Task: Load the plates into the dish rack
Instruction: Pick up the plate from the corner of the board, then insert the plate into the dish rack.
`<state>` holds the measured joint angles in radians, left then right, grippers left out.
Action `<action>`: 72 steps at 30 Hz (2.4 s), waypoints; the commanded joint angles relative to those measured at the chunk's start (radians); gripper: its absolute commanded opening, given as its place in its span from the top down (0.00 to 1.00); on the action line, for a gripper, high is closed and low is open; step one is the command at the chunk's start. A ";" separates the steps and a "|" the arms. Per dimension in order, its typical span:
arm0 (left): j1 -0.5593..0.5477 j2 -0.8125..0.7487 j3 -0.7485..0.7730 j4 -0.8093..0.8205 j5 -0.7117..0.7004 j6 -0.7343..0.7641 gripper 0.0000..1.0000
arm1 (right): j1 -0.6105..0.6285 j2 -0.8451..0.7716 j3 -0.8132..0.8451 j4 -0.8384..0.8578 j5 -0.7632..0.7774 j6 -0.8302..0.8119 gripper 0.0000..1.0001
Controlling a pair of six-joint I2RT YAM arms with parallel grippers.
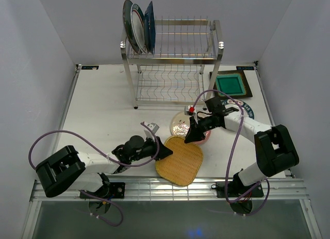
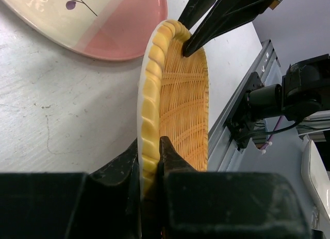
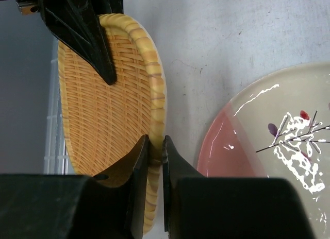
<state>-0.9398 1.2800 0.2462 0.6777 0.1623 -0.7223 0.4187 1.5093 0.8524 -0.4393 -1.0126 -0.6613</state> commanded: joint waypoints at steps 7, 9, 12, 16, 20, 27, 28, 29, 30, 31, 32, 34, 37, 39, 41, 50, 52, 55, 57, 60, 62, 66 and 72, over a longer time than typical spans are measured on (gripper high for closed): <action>0.004 -0.129 -0.012 -0.029 -0.053 0.037 1.00 | -0.020 -0.038 -0.006 0.071 -0.021 -0.029 0.48; 0.004 -0.189 -0.005 -0.069 -0.063 0.050 1.00 | -0.030 -0.040 -0.006 0.074 -0.020 -0.024 0.39; 0.004 -0.249 0.001 -0.145 -0.090 0.066 1.00 | -0.050 -0.054 -0.007 0.086 -0.032 -0.012 0.27; 0.004 -0.367 -0.010 -0.217 -0.124 0.073 1.00 | -0.084 -0.080 -0.019 0.106 -0.041 0.003 0.17; 0.006 -0.476 -0.018 -0.294 -0.147 0.072 1.00 | -0.110 -0.109 -0.038 0.149 -0.044 0.044 0.16; 0.004 -0.657 -0.021 -0.380 -0.251 0.051 1.00 | -0.214 -0.172 -0.099 0.347 -0.043 0.222 0.16; 0.004 -0.668 -0.018 -0.383 -0.253 0.047 1.00 | -0.225 -0.185 -0.119 0.411 -0.038 0.248 0.16; 0.004 -0.676 -0.002 -0.385 -0.254 0.046 1.00 | -0.238 -0.193 -0.130 0.436 -0.035 0.274 0.16; 0.004 -0.683 0.007 -0.388 -0.254 0.047 1.00 | -0.257 -0.201 -0.139 0.476 -0.029 0.296 0.16; 0.004 -0.683 0.019 -0.392 -0.254 0.049 1.00 | -0.268 -0.211 -0.157 0.525 -0.026 0.334 0.16; 0.004 -0.680 0.031 -0.397 -0.256 0.052 1.00 | -0.279 -0.219 -0.167 0.548 -0.023 0.353 0.16; 0.004 -0.668 0.071 -0.402 -0.271 0.058 1.00 | -0.305 -0.236 -0.183 0.595 0.003 0.408 0.17; 0.004 -0.636 0.137 -0.399 -0.299 0.063 1.00 | -0.320 -0.238 -0.208 0.657 0.046 0.440 0.18; 0.004 -0.610 0.180 -0.397 -0.300 0.078 1.00 | -0.324 -0.225 -0.204 0.659 0.052 0.445 0.18; 0.003 -0.564 0.257 -0.395 -0.278 0.103 1.00 | -0.327 -0.201 -0.197 0.657 0.048 0.448 0.18; -0.031 -0.400 0.571 -0.400 -0.340 0.214 1.00 | -0.363 -0.136 -0.167 0.652 0.042 0.465 0.19; -0.036 -0.366 0.626 -0.411 -0.388 0.257 1.00 | -0.367 -0.138 -0.168 0.652 0.034 0.465 0.19; -0.037 -0.308 0.747 -0.431 -0.441 0.312 1.00 | -0.368 -0.144 -0.171 0.652 0.031 0.462 0.19; -0.039 -0.274 0.835 -0.438 -0.455 0.334 1.00 | -0.368 -0.146 -0.173 0.651 0.031 0.460 0.19; -0.039 -0.208 0.912 -0.438 -0.486 0.365 1.00 | -0.368 -0.143 -0.171 0.651 0.022 0.459 0.19; -0.040 -0.153 0.994 -0.437 -0.521 0.392 1.00 | -0.368 -0.132 -0.165 0.643 0.017 0.456 0.19; -0.039 -0.061 1.142 -0.434 -0.605 0.468 1.00 | -0.370 -0.116 -0.153 0.628 0.006 0.450 0.19; -0.040 0.076 1.341 -0.403 -0.716 0.638 1.00 | -0.370 -0.112 -0.153 0.628 -0.001 0.447 0.19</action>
<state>-0.9771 1.3350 1.4754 0.1867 -0.4625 -0.2031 0.0532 1.3960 0.6636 0.1814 -0.9833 -0.2092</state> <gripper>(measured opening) 0.219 0.809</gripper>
